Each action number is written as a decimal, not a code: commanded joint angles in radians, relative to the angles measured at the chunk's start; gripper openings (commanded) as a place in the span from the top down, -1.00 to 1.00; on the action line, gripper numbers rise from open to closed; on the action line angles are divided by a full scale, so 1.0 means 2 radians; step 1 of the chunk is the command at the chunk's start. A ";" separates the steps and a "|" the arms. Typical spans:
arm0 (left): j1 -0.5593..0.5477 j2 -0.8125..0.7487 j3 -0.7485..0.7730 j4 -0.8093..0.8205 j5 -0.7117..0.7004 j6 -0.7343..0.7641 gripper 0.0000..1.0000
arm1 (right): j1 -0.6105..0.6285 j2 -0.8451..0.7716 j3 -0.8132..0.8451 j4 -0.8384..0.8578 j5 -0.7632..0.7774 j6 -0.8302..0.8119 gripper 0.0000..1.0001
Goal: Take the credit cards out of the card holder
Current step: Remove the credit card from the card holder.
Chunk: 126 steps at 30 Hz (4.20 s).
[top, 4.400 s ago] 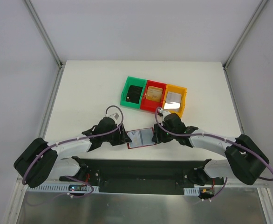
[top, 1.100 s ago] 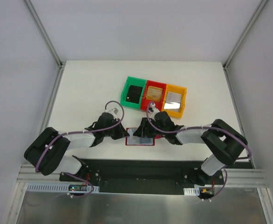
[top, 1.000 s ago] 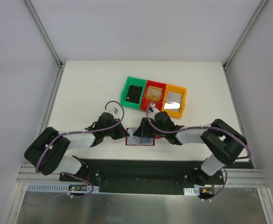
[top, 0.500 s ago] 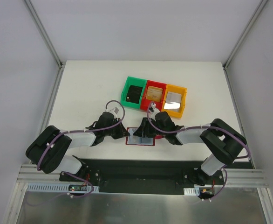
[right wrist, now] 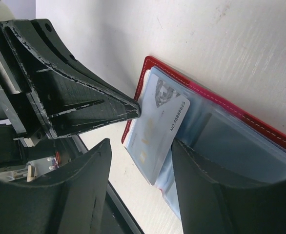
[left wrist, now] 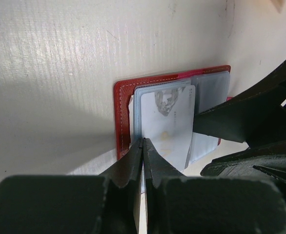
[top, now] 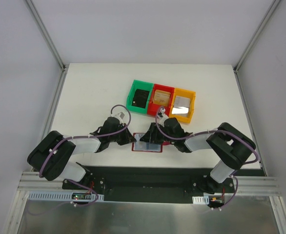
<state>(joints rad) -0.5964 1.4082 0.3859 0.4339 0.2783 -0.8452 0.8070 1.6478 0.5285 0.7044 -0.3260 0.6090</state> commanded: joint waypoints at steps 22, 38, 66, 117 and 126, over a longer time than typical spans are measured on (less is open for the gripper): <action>-0.006 0.015 -0.002 -0.008 -0.009 0.011 1.00 | -0.002 0.028 -0.001 0.099 -0.057 0.048 -0.08; -0.006 0.022 -0.007 0.009 -0.002 0.004 1.00 | -0.002 0.047 0.014 0.106 -0.070 0.062 -0.09; -0.005 -0.012 -0.009 -0.020 -0.029 0.009 0.80 | -0.015 0.027 -0.014 0.114 -0.069 0.064 0.04; -0.005 0.010 -0.010 -0.010 -0.017 0.005 1.00 | -0.032 0.010 -0.031 0.133 -0.079 0.072 0.11; -0.017 0.032 -0.004 0.014 0.002 -0.007 1.00 | -0.032 0.024 -0.019 0.146 -0.086 0.082 0.07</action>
<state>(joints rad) -0.6033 1.4345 0.3824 0.4797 0.2615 -0.8558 0.7467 1.6848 0.4507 0.9012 -0.4679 0.7532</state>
